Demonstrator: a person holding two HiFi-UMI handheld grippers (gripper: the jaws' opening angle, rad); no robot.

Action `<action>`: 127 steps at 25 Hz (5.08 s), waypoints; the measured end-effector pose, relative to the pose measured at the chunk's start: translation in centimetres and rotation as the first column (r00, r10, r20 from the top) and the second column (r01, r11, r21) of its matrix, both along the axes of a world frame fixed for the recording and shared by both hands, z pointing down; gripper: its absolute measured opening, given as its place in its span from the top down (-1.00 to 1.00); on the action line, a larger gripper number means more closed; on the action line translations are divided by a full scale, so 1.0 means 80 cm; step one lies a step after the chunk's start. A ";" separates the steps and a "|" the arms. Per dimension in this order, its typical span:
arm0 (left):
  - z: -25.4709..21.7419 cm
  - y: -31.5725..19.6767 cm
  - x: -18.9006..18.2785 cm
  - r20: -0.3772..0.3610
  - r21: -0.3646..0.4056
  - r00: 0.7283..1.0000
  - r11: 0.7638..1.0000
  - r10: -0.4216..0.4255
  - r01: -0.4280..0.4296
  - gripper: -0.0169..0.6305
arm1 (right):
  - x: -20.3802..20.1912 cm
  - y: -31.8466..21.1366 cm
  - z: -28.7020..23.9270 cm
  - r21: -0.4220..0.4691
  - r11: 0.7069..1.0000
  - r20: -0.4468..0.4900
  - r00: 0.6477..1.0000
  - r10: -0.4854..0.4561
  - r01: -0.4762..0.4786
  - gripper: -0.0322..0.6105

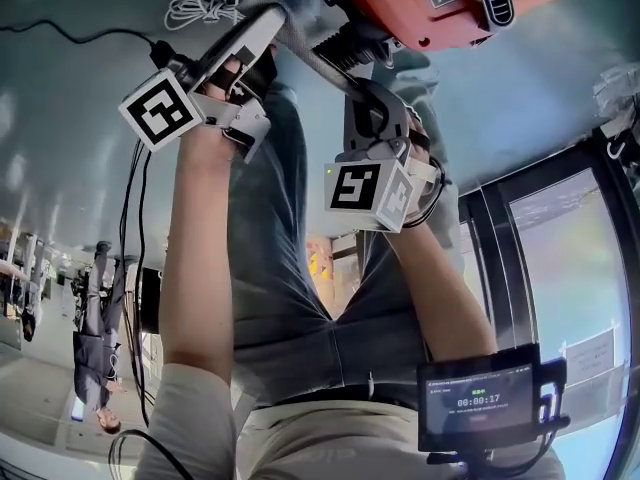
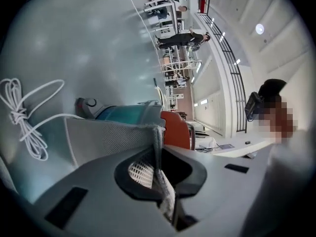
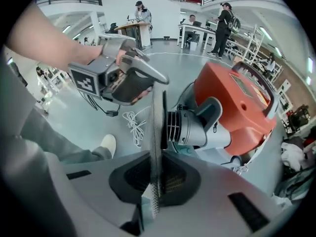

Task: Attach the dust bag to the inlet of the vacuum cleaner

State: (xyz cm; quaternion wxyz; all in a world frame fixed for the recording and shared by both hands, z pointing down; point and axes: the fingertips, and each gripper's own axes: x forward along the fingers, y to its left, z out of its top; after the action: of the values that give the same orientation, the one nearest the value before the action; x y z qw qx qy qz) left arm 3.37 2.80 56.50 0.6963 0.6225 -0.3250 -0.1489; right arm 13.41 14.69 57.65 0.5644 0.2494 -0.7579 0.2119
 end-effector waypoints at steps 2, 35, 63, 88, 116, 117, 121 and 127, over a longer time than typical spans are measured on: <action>0.004 -0.016 0.022 -0.006 0.001 1.000 1.000 0.028 -0.028 0.90 | -0.003 0.003 0.003 -0.018 0.999 0.030 0.999 0.042 -0.041 0.85; -0.004 -0.013 0.040 -0.001 0.088 0.991 0.988 0.130 -0.130 0.89 | 0.012 -0.003 0.010 -0.040 0.992 0.011 0.993 0.118 -0.117 0.85; 0.038 0.115 -0.045 -0.108 -0.163 0.824 0.827 -0.556 0.537 0.73 | -0.065 -0.101 -0.095 -0.265 0.916 0.169 0.950 -0.263 0.301 0.78; 0.052 0.097 0.120 -0.304 -0.202 0.833 0.886 -0.463 0.418 0.74 | -0.013 -0.094 -0.008 -0.799 0.548 -0.191 0.761 -0.620 0.246 0.79; 0.003 0.085 0.038 -0.267 -0.148 0.856 0.897 -0.442 0.417 0.88 | 0.038 -0.157 -0.039 -0.069 0.990 -0.354 0.924 -0.143 0.126 0.83; 0.001 0.093 0.033 -0.263 -0.144 0.859 0.898 -0.439 0.415 0.88 | 0.036 -0.153 -0.042 -0.061 0.991 -0.353 0.926 -0.136 0.122 0.83; -0.002 0.120 0.017 -0.255 -0.142 0.863 0.900 -0.436 0.412 0.88 | 0.028 -0.136 -0.047 -0.038 0.987 -0.375 0.913 -0.159 0.156 0.83; 0.004 0.108 0.021 -0.244 -0.143 0.875 0.908 -0.418 0.394 0.88 | 0.051 -0.155 -0.039 -0.037 0.993 -0.337 0.934 -0.120 0.115 0.83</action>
State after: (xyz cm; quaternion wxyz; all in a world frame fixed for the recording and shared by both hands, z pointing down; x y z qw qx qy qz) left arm 5.08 11.43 56.84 0.7139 0.4829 -0.3571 -0.3601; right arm 17.45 2.25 54.53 0.6998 0.2316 -0.6615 0.1381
